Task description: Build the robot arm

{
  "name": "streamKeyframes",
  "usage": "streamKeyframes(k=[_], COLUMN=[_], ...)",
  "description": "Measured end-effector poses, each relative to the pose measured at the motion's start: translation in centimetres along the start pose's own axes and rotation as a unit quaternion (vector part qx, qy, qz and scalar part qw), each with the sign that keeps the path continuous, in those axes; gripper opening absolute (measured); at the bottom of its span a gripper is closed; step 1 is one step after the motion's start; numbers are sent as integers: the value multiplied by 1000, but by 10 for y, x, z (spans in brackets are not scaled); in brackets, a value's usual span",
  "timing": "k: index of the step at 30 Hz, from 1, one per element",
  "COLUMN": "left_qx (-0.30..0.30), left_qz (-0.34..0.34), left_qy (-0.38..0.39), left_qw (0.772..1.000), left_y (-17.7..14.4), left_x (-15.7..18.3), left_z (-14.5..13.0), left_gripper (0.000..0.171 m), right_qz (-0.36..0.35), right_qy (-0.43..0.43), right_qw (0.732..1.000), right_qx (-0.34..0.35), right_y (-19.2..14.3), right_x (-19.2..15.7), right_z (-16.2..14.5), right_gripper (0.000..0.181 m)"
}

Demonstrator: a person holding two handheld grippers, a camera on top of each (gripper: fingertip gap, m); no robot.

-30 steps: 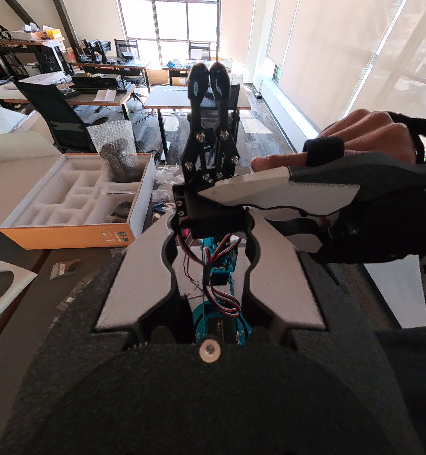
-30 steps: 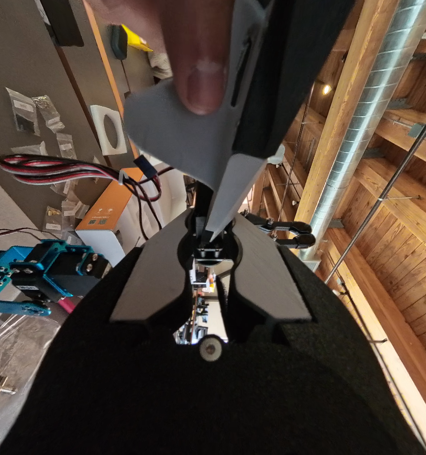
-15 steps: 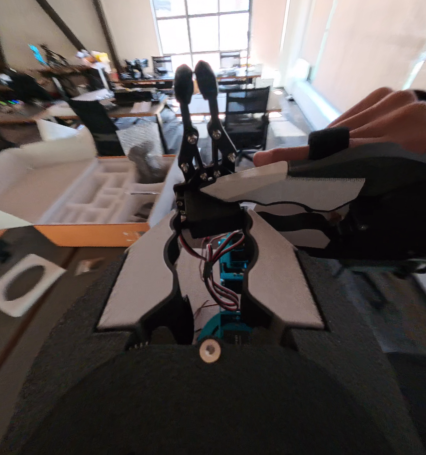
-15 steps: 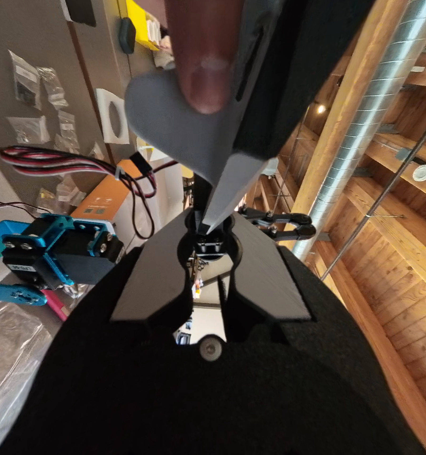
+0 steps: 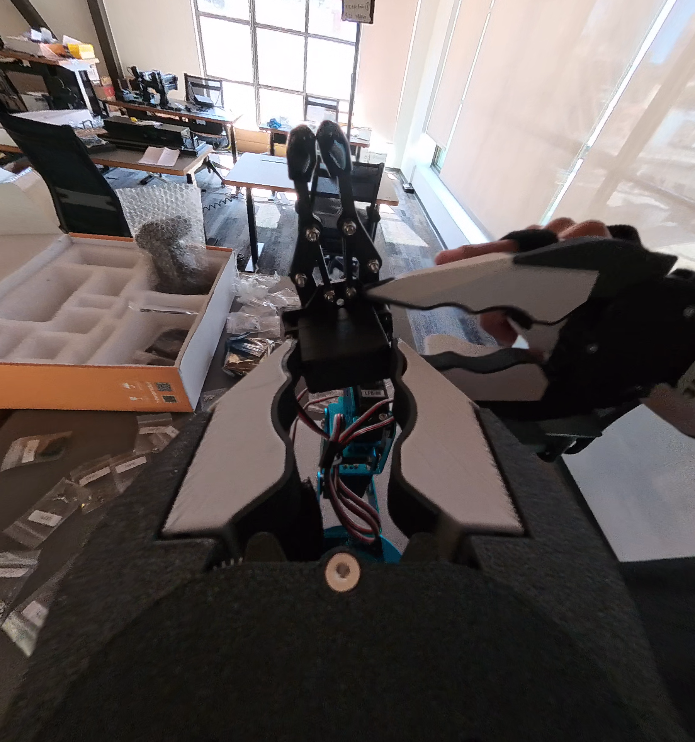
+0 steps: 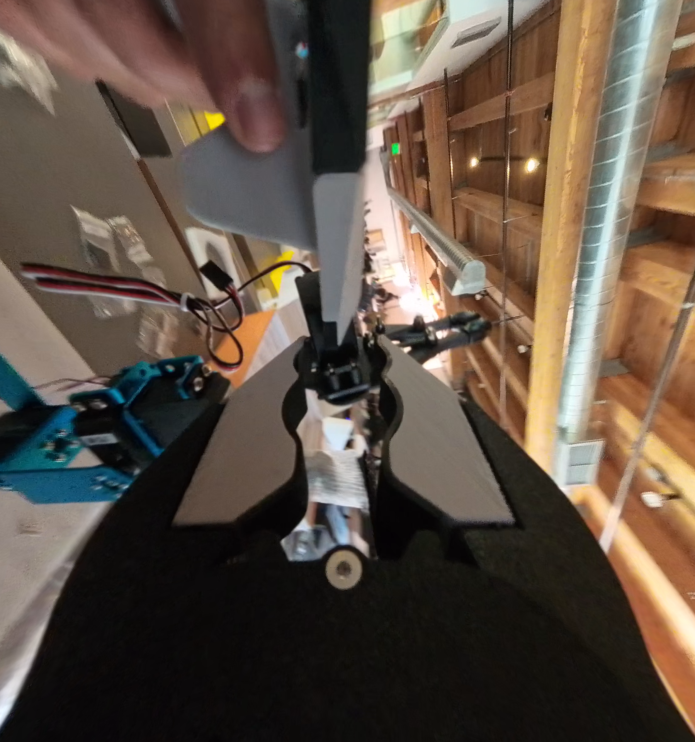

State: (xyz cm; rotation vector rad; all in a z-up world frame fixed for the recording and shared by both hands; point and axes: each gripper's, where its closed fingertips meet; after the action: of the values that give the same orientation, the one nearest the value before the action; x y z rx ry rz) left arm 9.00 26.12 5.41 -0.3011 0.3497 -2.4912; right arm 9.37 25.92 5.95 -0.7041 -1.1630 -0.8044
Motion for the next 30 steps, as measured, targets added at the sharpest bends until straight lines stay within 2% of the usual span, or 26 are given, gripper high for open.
streamKeyframes(k=[2,4,6,8,9,11,13,16,19,24,30], left_qx=[1,0,0,-3,-4,-9,-16,-25,-34,-26,-31], left_qz=[1,3,-1,-7,-10,-14,-7,-16,-16,-25,-15], left_qy=[-5,-5,-5,1,4,12,24,21,26,21,44], left_qw=[1000,1000,1000,1000,1000,1000,1000,999,999,999,998], left_y=[4,7,10,14,16,18,18,18,21,21,24], left_x=[-3,-5,-4,-2,-1,3,3,5,7,14,20], left_z=[-1,0,1,3,5,8,10,7,2,1,0], left_gripper=[44,43,43,44,44,44,44,44,44,43,44], right_qz=[29,63,122,197,217,259,250,244,224,220,212], right_qy=[99,251,431,541,571,594,597,583,545,563,565], right_qw=[994,965,892,814,787,756,759,774,808,796,797], right_qx=[26,52,62,74,85,95,63,44,6,17,25], right_y=[-16,-29,-27,-17,-12,-5,4,2,0,-9,-16], right_x=[4,16,27,28,31,32,30,25,14,15,14], right_z=[-7,-20,-36,-37,-33,-22,-28,-30,-39,-38,-41], right_gripper=[31,35,37,46,40,34,20,20,19,12,11])
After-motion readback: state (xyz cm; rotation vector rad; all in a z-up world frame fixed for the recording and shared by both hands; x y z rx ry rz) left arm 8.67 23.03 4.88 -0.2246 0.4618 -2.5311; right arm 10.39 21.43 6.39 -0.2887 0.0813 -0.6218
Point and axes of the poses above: each gripper's, where its closed fingertips meet, y out along the fingers, z out of its top, x = y × z across the jaws, and after that the axes turned 6 degrees about -x, right-handed
